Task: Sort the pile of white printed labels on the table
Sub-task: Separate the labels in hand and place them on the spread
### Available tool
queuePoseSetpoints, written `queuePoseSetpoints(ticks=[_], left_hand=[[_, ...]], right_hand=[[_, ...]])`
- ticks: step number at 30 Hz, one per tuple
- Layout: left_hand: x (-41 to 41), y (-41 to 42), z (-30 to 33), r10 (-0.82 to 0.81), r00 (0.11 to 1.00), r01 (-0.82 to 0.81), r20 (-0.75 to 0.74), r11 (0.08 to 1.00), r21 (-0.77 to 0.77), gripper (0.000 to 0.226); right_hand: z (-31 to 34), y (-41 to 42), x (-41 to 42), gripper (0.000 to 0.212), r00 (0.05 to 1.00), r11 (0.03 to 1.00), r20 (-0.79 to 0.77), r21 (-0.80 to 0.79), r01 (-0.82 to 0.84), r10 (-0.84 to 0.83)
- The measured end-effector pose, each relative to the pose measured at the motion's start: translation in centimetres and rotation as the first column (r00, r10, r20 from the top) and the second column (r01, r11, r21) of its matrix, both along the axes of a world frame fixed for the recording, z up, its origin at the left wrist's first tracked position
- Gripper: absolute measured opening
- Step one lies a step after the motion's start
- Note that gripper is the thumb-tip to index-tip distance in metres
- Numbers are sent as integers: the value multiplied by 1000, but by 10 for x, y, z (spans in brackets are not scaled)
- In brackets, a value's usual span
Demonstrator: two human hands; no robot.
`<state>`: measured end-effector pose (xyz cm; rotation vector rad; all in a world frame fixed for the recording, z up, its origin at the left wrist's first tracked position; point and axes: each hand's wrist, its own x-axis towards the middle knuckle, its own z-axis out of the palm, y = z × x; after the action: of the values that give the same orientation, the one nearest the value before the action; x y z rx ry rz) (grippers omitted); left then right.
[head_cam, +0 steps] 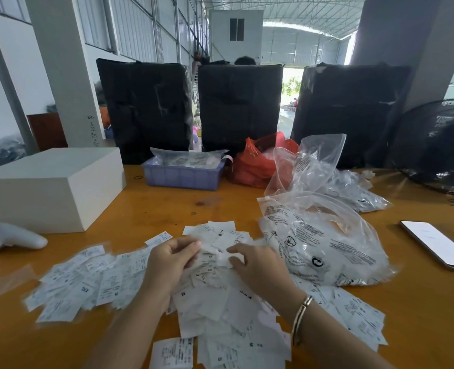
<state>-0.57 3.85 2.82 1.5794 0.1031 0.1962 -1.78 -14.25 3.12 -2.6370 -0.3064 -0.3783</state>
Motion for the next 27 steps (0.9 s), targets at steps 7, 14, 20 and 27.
queuePoseSetpoints(ticks=[7, 14, 20, 27], left_hand=[[4, 3, -1, 82, 996, -83, 33, 996, 26, 11], [-3, -5, 2, -112, 988, 107, 103, 993, 54, 5], [-10, -15, 2, -297, 953, 294, 58, 954, 52, 12], [-15, -16, 5, -344, 937, 341, 60, 939, 51, 18]], right_hand=[[-5, 14, 6, 38, 996, 977, 81, -215, -14, 33], [-1, -1, -2, 37, 977, 474, -212, 863, 174, 29], [0, -14, -5, 37, 970, 252, -193, 955, 153, 145], [-2, -9, -10, 19, 995, 467, -69, 884, 26, 76]])
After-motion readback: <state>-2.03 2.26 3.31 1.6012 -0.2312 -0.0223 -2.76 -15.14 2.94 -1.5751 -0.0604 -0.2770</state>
